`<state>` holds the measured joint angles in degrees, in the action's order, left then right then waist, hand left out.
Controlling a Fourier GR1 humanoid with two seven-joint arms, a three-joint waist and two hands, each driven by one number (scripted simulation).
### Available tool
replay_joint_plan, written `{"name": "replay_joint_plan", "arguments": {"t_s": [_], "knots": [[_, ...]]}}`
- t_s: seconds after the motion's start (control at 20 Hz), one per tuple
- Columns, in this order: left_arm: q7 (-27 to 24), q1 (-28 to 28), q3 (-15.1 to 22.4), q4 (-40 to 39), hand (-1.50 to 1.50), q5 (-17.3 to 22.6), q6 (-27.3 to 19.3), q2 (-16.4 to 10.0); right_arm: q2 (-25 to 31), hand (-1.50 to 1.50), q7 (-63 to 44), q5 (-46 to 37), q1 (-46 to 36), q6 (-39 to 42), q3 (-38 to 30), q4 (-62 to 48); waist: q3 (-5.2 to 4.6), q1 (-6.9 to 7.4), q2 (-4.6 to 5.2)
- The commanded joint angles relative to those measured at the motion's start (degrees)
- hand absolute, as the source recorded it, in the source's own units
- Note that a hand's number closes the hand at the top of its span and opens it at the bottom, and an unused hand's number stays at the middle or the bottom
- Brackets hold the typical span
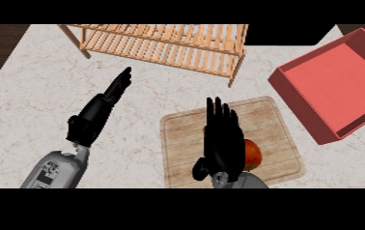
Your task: Pick the croissant from the cutting board and place it in the cardboard box
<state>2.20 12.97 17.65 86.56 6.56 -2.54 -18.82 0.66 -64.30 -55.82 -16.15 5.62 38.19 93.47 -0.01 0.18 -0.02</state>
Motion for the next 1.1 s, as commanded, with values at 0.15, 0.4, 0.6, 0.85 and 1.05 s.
{"name": "replay_joint_plan", "arguments": {"t_s": [0.15,0.4,0.6,0.85,1.05], "knots": [[0.5,-0.23,-0.84,-0.17,0.0,-1.91,1.04,1.6,-0.63,-1.5,-2.8,0.62,1.2,-5.7,0.24,-9.03,0.02,0.12,0.05],[-1.71,-0.07,-1.01,-3.13,0.0,-4.56,1.2,4.54,-0.63,-1.5,-6.17,3.48,-2.85,-4.46,1.27,-9.59,0.0,0.05,0.07],[1.11,-0.58,-3.51,0.79,0.0,-3.63,2.32,3.35,-0.23,-1.5,-1.5,-0.27,-1.02,-0.87,-4.19,-9.32,0.01,-0.05,-0.04],[2.24,-1.84,-1.9,1.88,0.0,-6.72,1.49,5.67,-0.65,-1.5,-2.44,-0.76,-0.35,-2.79,-2.14,-12.03,0.01,0.01,-0.04],[9.31,0.54,-3.04,6.12,0.0,-6.17,1.84,6.23,-0.44,1.5,3.76,0.16,-0.61,-3.52,-5.69,-16.15,0.03,-0.02,-0.03]]}}
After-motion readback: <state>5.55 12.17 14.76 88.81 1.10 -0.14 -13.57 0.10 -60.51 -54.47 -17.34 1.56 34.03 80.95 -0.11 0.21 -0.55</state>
